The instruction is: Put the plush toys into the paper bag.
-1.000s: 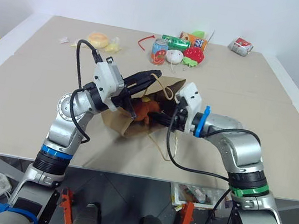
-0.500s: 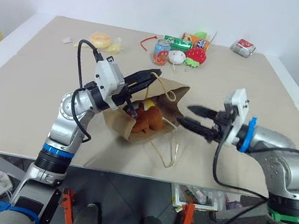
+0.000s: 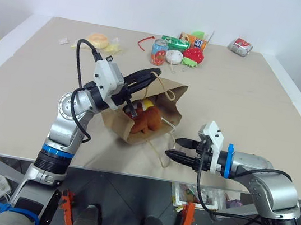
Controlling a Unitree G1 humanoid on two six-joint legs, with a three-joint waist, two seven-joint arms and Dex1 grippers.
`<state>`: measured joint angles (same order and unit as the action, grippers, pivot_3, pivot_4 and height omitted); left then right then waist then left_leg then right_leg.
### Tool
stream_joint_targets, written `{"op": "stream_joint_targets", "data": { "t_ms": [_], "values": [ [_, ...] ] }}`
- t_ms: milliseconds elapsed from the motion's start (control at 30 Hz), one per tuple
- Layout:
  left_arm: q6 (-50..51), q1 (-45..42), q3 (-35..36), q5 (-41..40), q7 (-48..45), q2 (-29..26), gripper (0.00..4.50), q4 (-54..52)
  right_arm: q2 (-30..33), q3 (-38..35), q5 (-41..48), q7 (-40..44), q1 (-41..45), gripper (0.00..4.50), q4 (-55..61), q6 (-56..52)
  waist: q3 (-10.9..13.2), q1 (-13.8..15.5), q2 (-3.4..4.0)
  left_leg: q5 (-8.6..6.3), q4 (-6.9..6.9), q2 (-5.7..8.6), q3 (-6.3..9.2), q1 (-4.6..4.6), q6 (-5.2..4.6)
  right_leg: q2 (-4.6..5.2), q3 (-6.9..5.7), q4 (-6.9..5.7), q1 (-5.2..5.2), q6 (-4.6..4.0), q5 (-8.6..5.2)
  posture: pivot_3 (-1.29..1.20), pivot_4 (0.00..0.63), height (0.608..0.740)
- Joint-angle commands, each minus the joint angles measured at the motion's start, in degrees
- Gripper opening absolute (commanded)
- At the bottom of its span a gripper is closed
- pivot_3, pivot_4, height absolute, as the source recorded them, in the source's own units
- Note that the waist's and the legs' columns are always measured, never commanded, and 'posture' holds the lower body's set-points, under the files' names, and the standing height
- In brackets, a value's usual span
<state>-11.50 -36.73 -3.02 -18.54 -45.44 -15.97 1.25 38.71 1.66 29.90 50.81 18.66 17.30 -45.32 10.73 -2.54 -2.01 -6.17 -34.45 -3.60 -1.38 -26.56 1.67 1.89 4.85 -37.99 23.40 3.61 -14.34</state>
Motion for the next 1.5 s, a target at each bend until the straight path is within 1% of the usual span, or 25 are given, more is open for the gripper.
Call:
{"op": "stream_joint_targets", "data": {
  "t_ms": [33,67,100,133,167,267,300,333,467,533,633,700,733,833,900,967,1033,1167,1267,1367,1400,1467,1500],
  "values": [
    [-1.25,-0.97,0.9,-0.1,0.53,-0.1,0.0,-1.95,-0.56,1.68,-2.28,-0.78,1.47,3.24,-2.49,1.86,0.0,0.0,0.0,0.0,0.0,0.0,0.0,0.0,0.0,0.0,0.0,0.0,0.0,0.0,0.0,0.0,0.15,0.74],
    [-1.2,-0.9,0.93,-0.06,0.59,-0.15,0.0,-2.1,-0.66,1.88,-2.49,-0.83,1.7,3.24,-2.95,2.0,0.0,0.01,0.0,0.0,0.0,0.0,-0.01,0.0,0.0,0.0,0.0,0.0,0.0,0.0,0.0,0.0,0.15,0.74],
    [-1.17,-0.88,0.94,-0.01,0.65,-0.16,0.0,-2.17,-0.73,2.0,-2.7,-0.79,1.87,2.6,-3.31,2.15,0.0,0.01,0.0,0.0,0.0,0.0,-0.01,0.0,0.0,0.0,0.01,0.0,0.0,0.01,-0.01,0.0,0.15,0.74],
    [-1.12,-0.85,0.98,0.02,0.71,-0.2,0.0,-2.27,-0.74,2.09,-2.9,-0.7,2.05,2.26,-3.64,2.36,0.0,0.02,0.0,0.0,0.01,0.0,0.0,0.0,0.0,0.0,0.0,0.0,0.01,0.01,-0.02,0.0,0.15,0.74],
    [-1.12,-0.82,0.98,0.08,0.77,-0.23,0.0,-2.32,-0.86,1.89,-2.86,-0.59,2.21,2.05,-3.96,2.76,0.0,0.02,0.0,0.0,0.01,0.0,0.0,0.0,0.0,0.0,0.0,0.0,0.01,0.01,-0.03,0.0,0.15,0.74],
    [-1.14,-0.75,1.02,0.18,0.88,-0.27,0.0,-2.33,-1.66,0.17,-2.32,-1.09,3.59,0.59,-5.42,3.63,0.0,0.02,0.0,0.0,0.02,0.0,0.0,0.0,0.0,-0.01,0.0,0.0,0.01,0.02,-0.04,0.0,0.15,0.74],
    [-1.15,-0.83,1.0,0.24,0.92,-0.23,0.0,-2.22,-1.76,-0.31,-2.03,-0.91,4.0,0.43,-5.7,3.83,0.0,0.02,0.0,0.0,0.02,0.0,0.0,0.0,0.0,-0.01,0.01,0.0,0.01,0.02,-0.04,0.0,0.15,0.74],
    [-1.17,-0.88,0.98,0.28,0.95,-0.21,0.0,-2.15,-1.73,-0.65,-1.73,-0.59,4.21,0.12,-5.68,4.03,0.0,0.02,0.0,0.0,0.02,0.0,0.0,0.0,0.0,-0.01,0.01,0.0,0.01,0.02,-0.04,0.0,0.15,0.74],
    [0.37,-1.31,1.43,-0.6,1.92,0.35,0.0,-1.94,-0.78,-2.52,-0.63,0.58,5.35,0.12,-6.09,4.42,0.0,0.02,0.0,0.0,0.02,0.0,0.0,0.0,0.0,-0.01,0.0,0.0,0.0,0.02,-0.03,0.0,0.15,0.74],
    [3.9,-2.32,1.9,-2.14,3.17,0.8,0.0,-2.07,-0.27,-3.77,-0.03,1.02,6.05,0.12,-6.52,4.27,0.0,0.02,0.0,0.0,0.01,0.0,0.0,0.0,0.0,-0.01,0.01,0.0,-0.01,0.03,-0.03,0.0,0.15,0.74],
    [16.36,-4.46,1.91,-7.78,4.55,0.53,0.0,-3.03,-0.2,-8.08,3.86,1.39,8.19,0.12,-6.47,2.93,0.0,0.02,0.0,0.0,0.01,0.0,0.0,0.0,0.0,-0.01,0.0,0.0,-0.01,0.03,-0.03,0.0,0.15,0.74],
    [25.23,-7.6,3.86,-13.41,7.4,0.91,0.0,-3.04,-0.46,-11.83,8.19,1.89,10.55,0.12,-6.34,1.54,0.0,0.01,0.0,0.0,0.01,0.0,0.01,-0.01,-0.01,-0.01,0.0,0.0,0.0,0.07,-0.01,0.0,0.15,0.74],
    [27.72,-8.98,4.85,-15.05,8.5,1.14,0.0,-2.93,-0.63,-13.08,9.61,1.94,11.53,0.12,-6.43,1.3,0.02,-0.02,-0.01,0.0,0.01,0.0,0.01,-0.01,-0.01,-0.01,0.0,0.0,0.0,0.07,-0.01,0.0,0.15,0.74],
    [41.22,-14.9,8.58,-23.22,13.89,0.85,0.0,-1.67,-2.54,-17.78,15.23,-0.51,16.68,0.12,-8.44,-0.1,0.02,-0.01,-0.01,0.01,-0.01,0.0,0.05,-0.04,-0.01,-0.02,-0.02,0.0,0.0,0.21,0.06,0.0,0.15,0.74],
    [47.24,-17.17,9.43,-25.93,16.02,0.61,0.0,-0.84,-3.51,-18.86,16.24,-2.27,19.3,0.12,-10.0,-0.53,0.03,-0.05,-0.02,0.01,0.0,0.0,0.11,-0.04,-0.01,-0.05,-0.04,0.0,0.01,0.29,0.09,0.0,0.15,0.74],
    [51.92,-18.33,10.24,-28.17,18.05,0.73,0.0,-0.55,-4.26,-18.25,15.87,-3.54,20.89,0.12,-10.95,-0.63,0.02,-0.1,-0.01,0.01,0.01,-0.01,0.18,-0.06,-0.02,-0.12,-0.04,0.0,0.03,0.34,0.12,0.0,0.15,0.74],
    [54.43,-18.37,10.37,-28.82,18.56,0.46,0.0,-1.17,-4.15,-16.19,13.78,-4.51,21.19,0.12,-11.42,-0.19,0.02,-0.09,-0.01,0.0,0.08,0.0,0.25,-0.05,-0.01,-0.14,-0.05,0.0,0.0,0.36,0.02,0.0,0.15,0.74],
    [57.37,-14.73,7.27,-24.84,19.13,-1.82,0.0,-3.39,-3.81,-12.3,10.49,-6.19,20.21,0.12,-11.41,-0.27,0.03,-0.1,0.01,0.0,0.16,0.0,0.25,-0.09,0.0,-0.14,-0.06,0.0,0.07,0.32,-0.02,0.0,0.15,0.74],
    [57.94,-13.08,6.7,-22.38,21.13,-2.39,0.0,-2.97,-4.5,-12.27,10.62,-8.09,21.08,0.12,-12.1,-1.84,0.03,-0.07,0.01,-0.02,0.17,0.0,0.26,-0.09,0.02,-0.15,-0.07,0.0,0.07,0.29,-0.03,0.0,0.15,0.74],
    [58.54,-13.41,7.77,-21.6,22.68,-2.18,0.0,-0.95,-5.2,-12.56,10.46,-10.02,22.48,0.12,-13.58,-2.75,0.03,-0.06,0.0,-0.02,0.16,0.0,0.26,-0.09,0.02,-0.14,-0.07,0.0,0.06,0.29,-0.03,0.0,0.15,0.74],
    [58.77,-13.61,8.13,-21.41,23.17,-1.99,0.27,-0.33,-5.49,-12.73,10.17,-10.86,22.98,0.03,-14.17,-2.59,0.03,-0.05,0.0,-0.02,0.15,0.0,0.25,-0.09,0.03,-0.14,-0.07,0.0,0.06,0.28,-0.02,0.0,0.15,0.74],
    [57.91,-13.87,8.23,-20.28,23.83,-1.78,0.86,0.57,-6.13,-13.45,10.0,-12.61,24.06,0.0,-15.57,-2.8,0.03,-0.04,0.0,-0.02,0.14,0.0,0.25,-0.09,0.03,-0.14,-0.07,0.0,0.06,0.27,0.0,0.0,0.15,0.74],
    [57.9,-14.04,8.61,-20.6,23.89,-1.47,0.86,0.93,-6.41,-13.91,9.96,-13.43,24.62,0.0,-16.43,-2.92,0.03,-0.04,0.0,-0.02,0.13,0.0,0.25,-0.09,0.03,-0.14,-0.07,0.0,0.06,0.27,0.01,0.0,0.15,0.74]
  ]
}}
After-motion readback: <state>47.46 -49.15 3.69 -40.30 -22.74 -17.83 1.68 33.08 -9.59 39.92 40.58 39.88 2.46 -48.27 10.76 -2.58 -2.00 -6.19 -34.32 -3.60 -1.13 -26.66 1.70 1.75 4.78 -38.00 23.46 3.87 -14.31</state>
